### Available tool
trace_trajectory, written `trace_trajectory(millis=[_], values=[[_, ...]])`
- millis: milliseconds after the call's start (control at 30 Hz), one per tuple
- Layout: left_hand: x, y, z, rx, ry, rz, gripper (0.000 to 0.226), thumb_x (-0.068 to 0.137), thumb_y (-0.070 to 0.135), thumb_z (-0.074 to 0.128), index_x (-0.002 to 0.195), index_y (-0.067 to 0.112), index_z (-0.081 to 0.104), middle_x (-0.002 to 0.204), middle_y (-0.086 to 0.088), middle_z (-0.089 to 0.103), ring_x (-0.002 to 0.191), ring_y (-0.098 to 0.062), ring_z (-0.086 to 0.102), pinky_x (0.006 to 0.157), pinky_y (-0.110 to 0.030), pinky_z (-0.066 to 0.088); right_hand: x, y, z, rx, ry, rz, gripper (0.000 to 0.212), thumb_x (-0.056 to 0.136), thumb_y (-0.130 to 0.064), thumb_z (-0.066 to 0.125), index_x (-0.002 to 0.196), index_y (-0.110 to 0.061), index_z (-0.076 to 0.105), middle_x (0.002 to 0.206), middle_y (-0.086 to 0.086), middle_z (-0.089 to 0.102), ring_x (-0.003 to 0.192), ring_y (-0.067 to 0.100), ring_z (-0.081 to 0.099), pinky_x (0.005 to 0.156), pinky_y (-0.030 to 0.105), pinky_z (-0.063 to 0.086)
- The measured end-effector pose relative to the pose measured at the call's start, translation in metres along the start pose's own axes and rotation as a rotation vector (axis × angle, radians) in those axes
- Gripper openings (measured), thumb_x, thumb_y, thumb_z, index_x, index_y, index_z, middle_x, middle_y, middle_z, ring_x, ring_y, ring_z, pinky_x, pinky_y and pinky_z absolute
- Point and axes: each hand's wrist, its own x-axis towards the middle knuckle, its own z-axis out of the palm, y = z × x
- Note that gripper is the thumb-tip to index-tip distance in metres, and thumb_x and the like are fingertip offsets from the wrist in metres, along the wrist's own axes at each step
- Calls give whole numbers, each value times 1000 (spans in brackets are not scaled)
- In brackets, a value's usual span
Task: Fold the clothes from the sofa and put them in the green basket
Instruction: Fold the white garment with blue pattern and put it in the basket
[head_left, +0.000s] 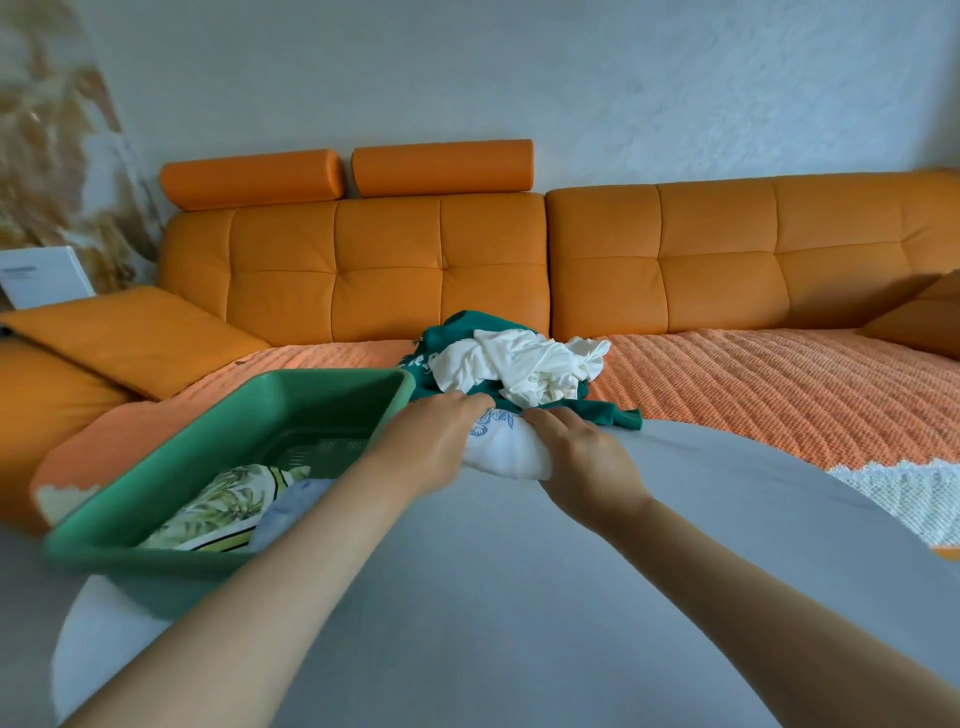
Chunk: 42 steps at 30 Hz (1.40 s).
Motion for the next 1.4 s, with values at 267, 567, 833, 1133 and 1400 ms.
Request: trace_trajectory(millis=[267, 567, 833, 1133, 1400], values=[[-20, -126, -54, -121, 91, -123, 60, 78, 3, 67, 130, 31, 53, 116, 5, 62, 101, -22, 61, 79, -41, 53, 114, -94, 11, -74, -41, -199, 60, 83, -3, 54, 140, -18, 48, 115, 9, 58, 91, 36, 59, 62, 39, 50], [-32, -248, -14, -220, 69, -270, 63, 76, 3, 69, 129, 33, 54, 119, 11, 59, 106, -12, 57, 77, -23, 46, 200, -163, 102, -209, -293, -264, 64, 80, 9, 59, 136, -13, 37, 115, 12, 49, 99, 35, 56, 65, 43, 51], [-16, -289, 28, -111, -124, -325, 60, 79, 26, 73, 134, 23, 49, 127, -1, 56, 113, -22, 57, 85, -36, 48, 235, -174, 161, -345, -495, -314, 56, 83, 4, 66, 131, -6, 39, 123, 16, 47, 109, 36, 56, 76, 43, 50], [-16, -285, 61, -23, -499, -383, 84, 83, 4, 69, 152, 24, 24, 135, -10, 42, 119, -30, 54, 88, -36, 46, 228, -173, 190, -456, -805, -388, 74, 91, -13, 64, 149, -5, 20, 140, 20, 37, 125, 41, 47, 102, 52, 44], [-19, -276, 47, -338, -671, -597, 103, 70, 41, 58, 158, 37, 5, 164, 0, 7, 147, -28, 22, 114, -48, 32, 215, -173, 175, -195, -1005, -88, 114, 85, -55, 65, 157, -19, -16, 162, 14, 12, 144, 41, 26, 116, 50, 28]])
